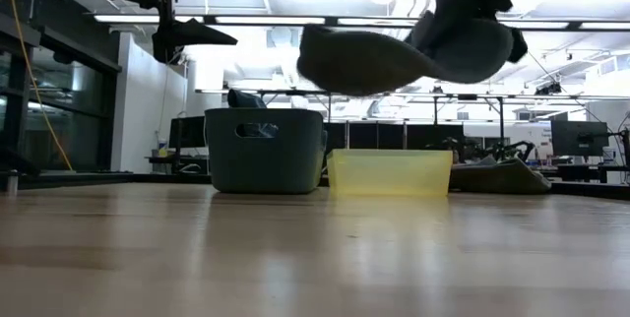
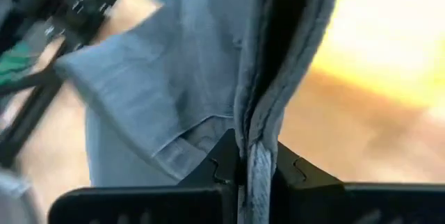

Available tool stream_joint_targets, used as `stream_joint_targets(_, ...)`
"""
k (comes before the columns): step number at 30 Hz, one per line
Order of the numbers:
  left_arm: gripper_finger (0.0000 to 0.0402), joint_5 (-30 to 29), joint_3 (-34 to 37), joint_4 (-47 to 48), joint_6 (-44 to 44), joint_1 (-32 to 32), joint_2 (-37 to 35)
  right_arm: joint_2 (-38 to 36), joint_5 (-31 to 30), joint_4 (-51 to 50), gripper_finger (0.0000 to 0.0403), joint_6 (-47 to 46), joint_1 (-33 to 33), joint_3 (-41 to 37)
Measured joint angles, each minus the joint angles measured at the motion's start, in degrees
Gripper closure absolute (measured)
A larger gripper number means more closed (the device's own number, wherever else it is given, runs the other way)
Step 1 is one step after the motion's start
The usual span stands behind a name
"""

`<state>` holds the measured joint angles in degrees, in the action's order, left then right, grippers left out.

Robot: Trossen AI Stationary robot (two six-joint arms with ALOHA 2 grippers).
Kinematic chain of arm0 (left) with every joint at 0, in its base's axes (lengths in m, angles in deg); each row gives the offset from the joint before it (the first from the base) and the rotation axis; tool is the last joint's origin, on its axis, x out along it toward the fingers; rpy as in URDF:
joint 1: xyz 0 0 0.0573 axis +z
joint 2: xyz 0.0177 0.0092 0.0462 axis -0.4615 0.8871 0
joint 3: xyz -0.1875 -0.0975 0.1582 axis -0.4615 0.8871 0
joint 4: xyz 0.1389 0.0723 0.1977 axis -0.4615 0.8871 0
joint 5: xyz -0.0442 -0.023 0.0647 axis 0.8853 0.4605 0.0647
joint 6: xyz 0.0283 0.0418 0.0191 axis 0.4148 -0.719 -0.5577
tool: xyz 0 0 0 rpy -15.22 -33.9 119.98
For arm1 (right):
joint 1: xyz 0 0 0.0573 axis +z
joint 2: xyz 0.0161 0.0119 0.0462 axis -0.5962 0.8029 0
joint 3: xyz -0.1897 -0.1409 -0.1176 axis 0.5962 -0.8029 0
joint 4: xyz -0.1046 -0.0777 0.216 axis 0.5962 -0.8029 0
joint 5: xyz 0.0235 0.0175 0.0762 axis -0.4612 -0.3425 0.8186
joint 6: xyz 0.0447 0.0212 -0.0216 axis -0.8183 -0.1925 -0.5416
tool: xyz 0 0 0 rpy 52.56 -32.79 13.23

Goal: Pick & Place hat
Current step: Put the bottom gray cap into the yellow bin

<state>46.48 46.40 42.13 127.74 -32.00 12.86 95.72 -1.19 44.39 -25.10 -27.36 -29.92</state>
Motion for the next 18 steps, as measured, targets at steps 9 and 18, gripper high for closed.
stream_joint_targets(9,0.006,-0.33,0.0,-3.02,-0.21,0.0,0.0,-0.33,-4.67,-8.85,0.0383,9.62,-9.23,9.64)
stream_joint_targets(18,0.006,-3.21,-0.01,-6.42,-3.34,0.02,0.0,-0.33,-0.2,-8.26,0.0383,17.05,-22.44,11.49)
